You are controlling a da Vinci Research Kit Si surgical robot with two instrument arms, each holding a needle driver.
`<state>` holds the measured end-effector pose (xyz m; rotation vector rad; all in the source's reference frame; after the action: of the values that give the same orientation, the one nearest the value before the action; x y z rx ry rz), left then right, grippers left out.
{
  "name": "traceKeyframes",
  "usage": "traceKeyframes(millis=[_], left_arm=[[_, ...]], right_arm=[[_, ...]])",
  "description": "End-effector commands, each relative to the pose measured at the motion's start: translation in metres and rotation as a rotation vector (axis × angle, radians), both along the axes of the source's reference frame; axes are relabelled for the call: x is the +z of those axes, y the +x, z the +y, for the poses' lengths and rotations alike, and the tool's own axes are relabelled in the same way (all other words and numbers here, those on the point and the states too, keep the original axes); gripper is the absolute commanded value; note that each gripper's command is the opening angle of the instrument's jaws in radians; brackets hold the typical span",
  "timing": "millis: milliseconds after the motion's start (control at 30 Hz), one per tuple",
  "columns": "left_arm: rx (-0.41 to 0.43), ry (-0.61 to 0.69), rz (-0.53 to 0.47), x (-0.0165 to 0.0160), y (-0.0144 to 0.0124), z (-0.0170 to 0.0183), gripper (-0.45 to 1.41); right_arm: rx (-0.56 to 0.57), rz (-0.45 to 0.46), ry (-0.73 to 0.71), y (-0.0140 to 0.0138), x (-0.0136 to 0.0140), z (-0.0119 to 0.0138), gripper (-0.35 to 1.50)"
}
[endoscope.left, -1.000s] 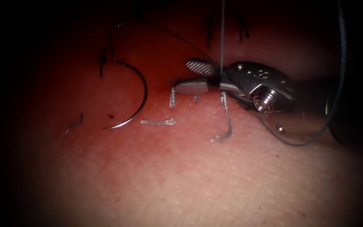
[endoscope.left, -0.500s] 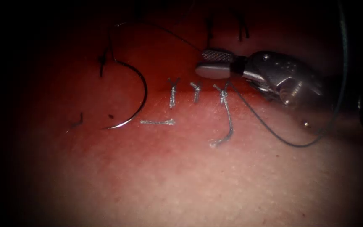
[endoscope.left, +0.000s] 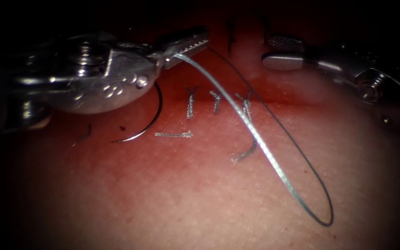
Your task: Wound Closure
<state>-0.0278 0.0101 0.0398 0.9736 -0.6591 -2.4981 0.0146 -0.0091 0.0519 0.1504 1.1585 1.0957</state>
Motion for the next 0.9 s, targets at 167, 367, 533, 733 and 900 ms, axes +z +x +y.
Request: traceKeyframes(millis=[167, 367, 533, 733, 900], left_arm=[[0.09, 0.045, 0.024, 0.0013, 0.0012, -0.0028, -0.45], [0.013, 0.159, -0.022, 0.0032, 0.0036, -0.0066, 0.94], [-0.026, 0.33, -0.11, 0.0049, 0.0057, -0.0096, 1.18], [-0.052, 0.508, -0.148, 0.0058, 0.0109, -0.0142, 1.11], [-0.026, 0.59, -0.196, 0.0037, 0.0165, -0.0151, 1.08]], right_arm=[[-0.006, 0.003, -0.001, 0.001, 0.0006, 0.0001, 0.49], [-0.015, 0.001, 0.001, 0.001, 0.0008, 0.0, 0.44], [-0.016, 0.001, 0.001, 0.001, 0.0008, 0.0, 0.42], [-0.027, -0.001, -0.001, 0.0009, 0.0008, -0.0001, 0.39], [-0.033, -0.004, 0.002, 0.0005, 0.0009, 0.0, 0.36]])
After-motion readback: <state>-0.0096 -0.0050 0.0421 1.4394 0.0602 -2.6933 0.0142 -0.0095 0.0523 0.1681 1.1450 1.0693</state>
